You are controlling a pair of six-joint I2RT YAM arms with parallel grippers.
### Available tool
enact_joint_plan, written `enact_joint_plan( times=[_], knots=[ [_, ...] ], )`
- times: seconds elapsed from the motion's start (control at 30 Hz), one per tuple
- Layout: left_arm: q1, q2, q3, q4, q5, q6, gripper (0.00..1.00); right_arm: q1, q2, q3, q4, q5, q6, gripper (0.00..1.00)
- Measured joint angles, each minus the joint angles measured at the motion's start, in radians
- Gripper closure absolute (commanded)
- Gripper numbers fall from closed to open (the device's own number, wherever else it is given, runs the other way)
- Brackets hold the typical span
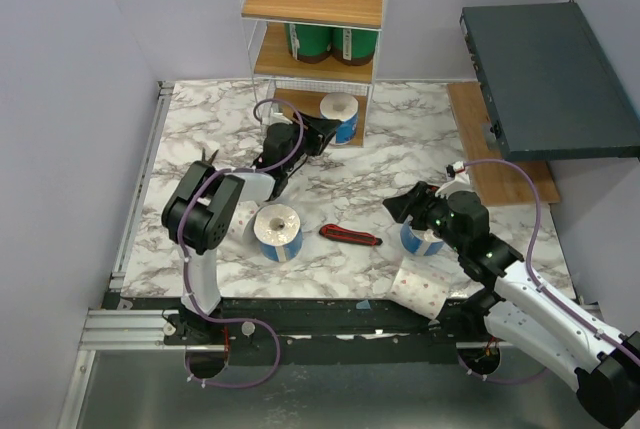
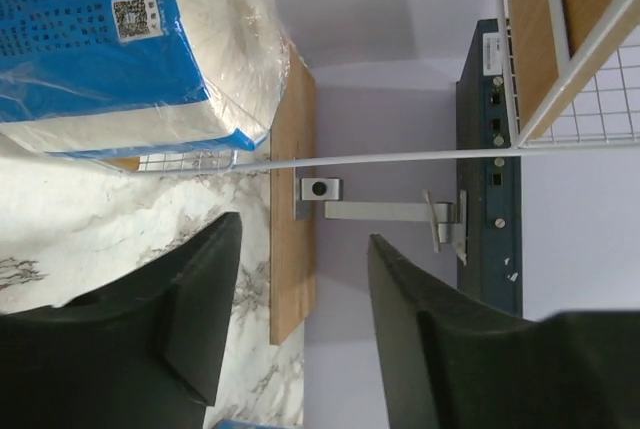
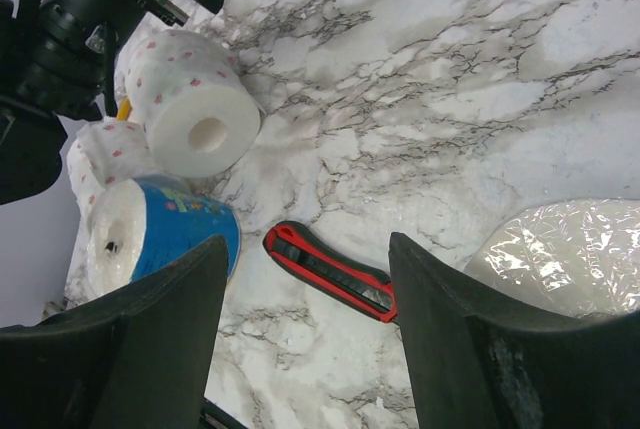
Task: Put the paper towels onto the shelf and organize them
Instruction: Adjust the paper towel on the shelf.
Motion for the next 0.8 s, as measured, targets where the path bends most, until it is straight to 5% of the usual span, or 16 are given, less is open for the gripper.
enact_joint_plan(
  times=[0.33, 0.8],
  knots=[
    [-0.043, 0.058, 0.028, -0.026, -0.081, -0.043, 0.73, 0.000, 0.003, 0.000, -0.001, 0.002, -0.002, 0.31],
    [-0.048, 0.078, 0.131, -0.194, -0.210, -0.018, 0.78, 0.000, 0.018, 0.009, -0.012, 0.011, -0.011, 0.31]
  ],
)
